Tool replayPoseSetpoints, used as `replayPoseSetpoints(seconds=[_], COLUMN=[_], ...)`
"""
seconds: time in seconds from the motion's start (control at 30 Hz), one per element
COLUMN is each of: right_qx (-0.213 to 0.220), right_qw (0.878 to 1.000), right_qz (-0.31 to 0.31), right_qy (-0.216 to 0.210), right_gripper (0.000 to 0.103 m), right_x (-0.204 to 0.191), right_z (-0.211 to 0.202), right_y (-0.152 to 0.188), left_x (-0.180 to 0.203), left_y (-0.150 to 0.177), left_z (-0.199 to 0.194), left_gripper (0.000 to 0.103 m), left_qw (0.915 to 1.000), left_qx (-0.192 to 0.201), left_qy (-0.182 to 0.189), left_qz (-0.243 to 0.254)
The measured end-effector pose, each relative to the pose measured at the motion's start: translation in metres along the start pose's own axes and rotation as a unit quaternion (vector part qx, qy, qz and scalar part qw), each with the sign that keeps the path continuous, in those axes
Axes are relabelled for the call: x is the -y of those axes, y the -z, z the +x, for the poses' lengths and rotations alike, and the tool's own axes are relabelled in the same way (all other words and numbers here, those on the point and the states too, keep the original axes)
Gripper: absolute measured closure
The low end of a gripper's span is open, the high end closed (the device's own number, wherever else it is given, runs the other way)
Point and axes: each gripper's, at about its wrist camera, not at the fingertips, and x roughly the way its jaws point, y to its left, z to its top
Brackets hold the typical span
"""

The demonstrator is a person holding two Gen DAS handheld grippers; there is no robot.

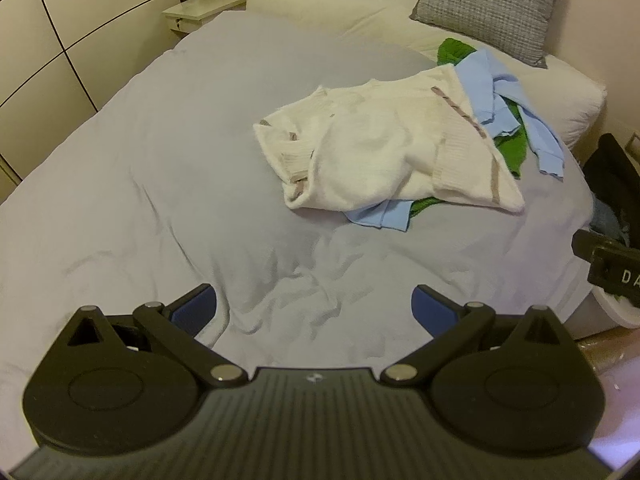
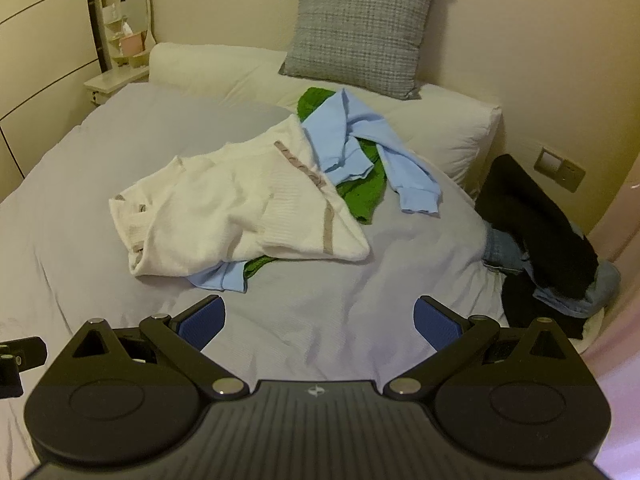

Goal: Fold clothes
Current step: 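Approach the cream striped sweater on the bed with both tools open, then lower both tools onto the cream sweater and close on its collar edge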

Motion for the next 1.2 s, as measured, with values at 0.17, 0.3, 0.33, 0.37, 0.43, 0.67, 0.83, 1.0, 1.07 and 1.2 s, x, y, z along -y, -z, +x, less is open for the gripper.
replayPoseSetpoints(seconds=[0.17,0.3,0.33,0.37,0.43,0.67,0.83,1.0,1.07,1.2], right_qx=[-0.013,-0.023,-0.025,-0.028,-0.035,-0.072,-0.087,-0.084,-0.070,-0.052], right_qw=[1.000,0.999,0.999,0.999,0.998,0.995,0.991,0.985,0.983,0.979], right_qz=[-0.005,-0.018,-0.023,-0.029,-0.038,-0.057,-0.083,-0.118,-0.137,-0.150], right_qy=[-0.009,-0.014,-0.014,-0.015,-0.019,-0.044,-0.063,-0.095,-0.103,-0.130], right_gripper=[0.000,0.000,0.000,0.000,0.000,0.000,0.000,0.002,0.006,0.006], right_x=[-0.001,-0.003,-0.005,-0.005,-0.005,0.002,0.004,0.005,0.003,0.005], right_z=[0.024,0.046,0.052,0.059,0.073,0.134,0.183,0.233,0.252,0.290], right_y=[-0.014,-0.028,-0.031,-0.035,-0.042,-0.070,-0.095,-0.119,-0.127,-0.147], left_x=[0.004,0.010,0.012,0.014,0.018,0.030,0.039,0.043,0.042,0.037], left_y=[-0.017,-0.034,-0.038,-0.043,-0.054,-0.084,-0.106,-0.128,-0.137,-0.154], left_z=[0.017,0.035,0.040,0.046,0.060,0.109,0.151,0.193,0.209,0.242], left_gripper=[0.000,0.000,0.000,0.000,0.000,0.000,0.001,0.001,0.001,0.009], left_qw=[0.9999,0.9997,0.9996,0.9995,0.9991,0.9974,0.9957,0.9946,0.9934,0.9886], left_qx=[-0.008,-0.021,-0.024,-0.028,-0.039,-0.066,-0.076,-0.062,-0.056,-0.063], left_qy=[-0.008,-0.010,-0.009,-0.009,-0.011,0.005,0.013,0.028,0.036,0.057], left_qz=[-0.005,-0.009,-0.009,-0.011,-0.015,-0.029,-0.052,-0.079,-0.093,-0.124])
